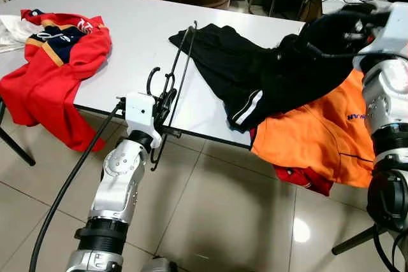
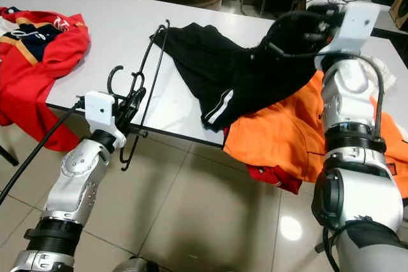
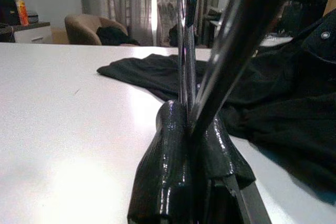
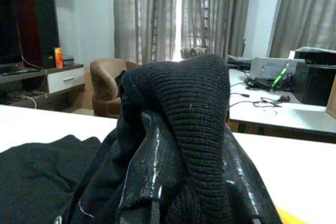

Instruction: Hang hanger

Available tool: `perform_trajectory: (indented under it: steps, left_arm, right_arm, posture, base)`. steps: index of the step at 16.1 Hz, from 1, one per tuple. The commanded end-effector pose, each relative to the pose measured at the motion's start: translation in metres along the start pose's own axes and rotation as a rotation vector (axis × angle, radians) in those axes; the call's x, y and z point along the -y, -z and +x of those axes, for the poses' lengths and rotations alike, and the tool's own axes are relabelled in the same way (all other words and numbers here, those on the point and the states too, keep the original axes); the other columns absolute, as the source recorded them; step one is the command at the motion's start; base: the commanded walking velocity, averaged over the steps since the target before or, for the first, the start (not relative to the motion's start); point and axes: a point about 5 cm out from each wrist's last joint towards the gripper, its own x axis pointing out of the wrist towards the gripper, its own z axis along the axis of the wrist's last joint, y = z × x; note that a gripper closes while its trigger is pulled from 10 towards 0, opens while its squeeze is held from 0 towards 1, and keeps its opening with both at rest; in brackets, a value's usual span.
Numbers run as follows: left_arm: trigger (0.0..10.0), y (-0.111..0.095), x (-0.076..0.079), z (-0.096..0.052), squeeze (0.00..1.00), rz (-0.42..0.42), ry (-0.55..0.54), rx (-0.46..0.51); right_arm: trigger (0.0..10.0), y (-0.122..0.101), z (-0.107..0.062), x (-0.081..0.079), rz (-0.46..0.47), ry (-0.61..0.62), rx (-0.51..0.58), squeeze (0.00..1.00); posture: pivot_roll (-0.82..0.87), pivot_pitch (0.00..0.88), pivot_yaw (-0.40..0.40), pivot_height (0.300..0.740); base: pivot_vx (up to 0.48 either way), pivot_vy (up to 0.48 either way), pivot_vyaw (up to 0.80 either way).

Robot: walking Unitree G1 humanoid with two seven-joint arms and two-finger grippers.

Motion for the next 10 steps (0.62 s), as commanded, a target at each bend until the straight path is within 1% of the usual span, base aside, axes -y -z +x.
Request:
perform_trajectory:
  steps: [1,3,4,8,10]
  left_arm:
    - [10.0,-0.006,0.002,0.003,0.00,0.010,-0.001,0.029]
    - [10.0,-0.008,0.001,0.003,0.00,0.005,-0.016,0.043]
    - [10.0,-0.009,-0.001,0.004,0.00,-0.030,-0.031,0.046]
    - [10.0,-0.011,-0.002,0.004,0.00,-0.029,-0.029,0.061]
    - [10.0,-0.011,-0.001,0.004,0.00,-0.056,-0.031,0.065]
  right_arm:
    - [0.0,-0.004,0.000,0.002,0.038,0.026,0.021,0.15]
    - [0.0,0.008,-0.004,-0.002,0.061,0.037,-0.003,0.15]
    - [0.0,0.010,-0.004,-0.003,0.064,0.037,-0.007,0.15]
    - [0.0,0.010,-0.004,-0.001,0.067,0.044,-0.010,0.16]
    - [0.0,0.014,-0.006,-0.001,0.068,0.048,-0.017,0.15]
  posture:
    - [-0.01,0.000,-0.051,0.740]
    - [-0.01,0.000,-0.052,0.740]
    - [-0.01,0.000,-0.051,0.740]
    - [-0.01,0.000,-0.046,0.740]
    - [-0.02,0.000,-0.039,0.740]
  base:
    - [0.000,0.000,0.00]
    - [0.000,0.000,0.00]
    - [0.000,0.000,0.00]
    - [0.000,0.000,0.00]
    - [0.000,0.000,0.00]
